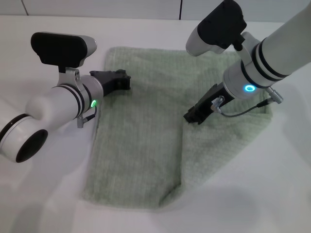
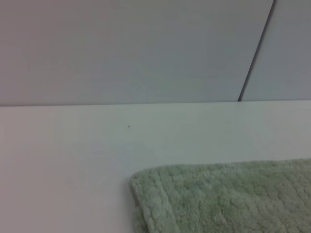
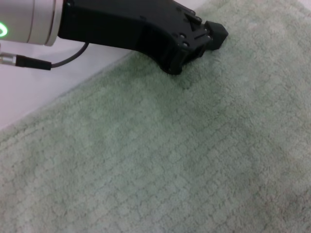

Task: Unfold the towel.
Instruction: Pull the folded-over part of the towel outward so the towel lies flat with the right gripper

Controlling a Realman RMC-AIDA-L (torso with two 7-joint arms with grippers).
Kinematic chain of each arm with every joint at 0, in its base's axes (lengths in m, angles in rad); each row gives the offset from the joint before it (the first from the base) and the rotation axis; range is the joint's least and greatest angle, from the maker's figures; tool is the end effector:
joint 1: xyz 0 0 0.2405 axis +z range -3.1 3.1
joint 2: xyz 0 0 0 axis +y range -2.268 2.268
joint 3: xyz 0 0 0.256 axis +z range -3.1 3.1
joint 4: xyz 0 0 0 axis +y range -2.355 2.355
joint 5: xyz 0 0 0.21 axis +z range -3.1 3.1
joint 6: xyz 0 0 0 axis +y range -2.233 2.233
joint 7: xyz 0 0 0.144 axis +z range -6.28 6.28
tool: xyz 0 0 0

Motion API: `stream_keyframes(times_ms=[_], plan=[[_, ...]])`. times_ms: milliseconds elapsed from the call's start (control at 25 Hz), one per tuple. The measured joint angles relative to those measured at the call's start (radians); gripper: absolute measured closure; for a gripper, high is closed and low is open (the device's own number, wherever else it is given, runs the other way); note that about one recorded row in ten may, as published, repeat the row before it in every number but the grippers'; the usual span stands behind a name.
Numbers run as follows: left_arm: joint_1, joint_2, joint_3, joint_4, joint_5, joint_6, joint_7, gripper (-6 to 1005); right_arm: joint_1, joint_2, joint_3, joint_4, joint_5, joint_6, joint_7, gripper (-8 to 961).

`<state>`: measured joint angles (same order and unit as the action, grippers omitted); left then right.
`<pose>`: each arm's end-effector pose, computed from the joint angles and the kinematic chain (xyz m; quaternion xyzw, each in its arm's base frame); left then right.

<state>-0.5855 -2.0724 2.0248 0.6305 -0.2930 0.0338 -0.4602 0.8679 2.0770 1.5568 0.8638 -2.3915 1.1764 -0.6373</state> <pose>-0.2513 0.3964 -0.0993 -0.7971 -0.4106 -0.1174 0.4269 0.1502 0.3897 -0.0840 -0.9428 0.2653 -0.1492 0.1357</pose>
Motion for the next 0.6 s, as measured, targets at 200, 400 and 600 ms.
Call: stream_keyframes(times_ms=[200,400,600], plan=[[-0.002,0.000,0.000,0.000,0.000,0.000,0.000,1000,0.000,0.000,0.000,0.000,0.000,-0.002,-0.002,841],[-0.003,0.000,0.000,0.000,0.000,0.000,0.000,1000,-0.002,0.000,0.000,0.001,-0.002,-0.004,-0.003,865],[-0.004,0.000,0.000,0.000,0.000,0.000,0.000,1000,-0.003,0.000,-0.009,0.003,-0.002,-0.005,-0.005,889]])
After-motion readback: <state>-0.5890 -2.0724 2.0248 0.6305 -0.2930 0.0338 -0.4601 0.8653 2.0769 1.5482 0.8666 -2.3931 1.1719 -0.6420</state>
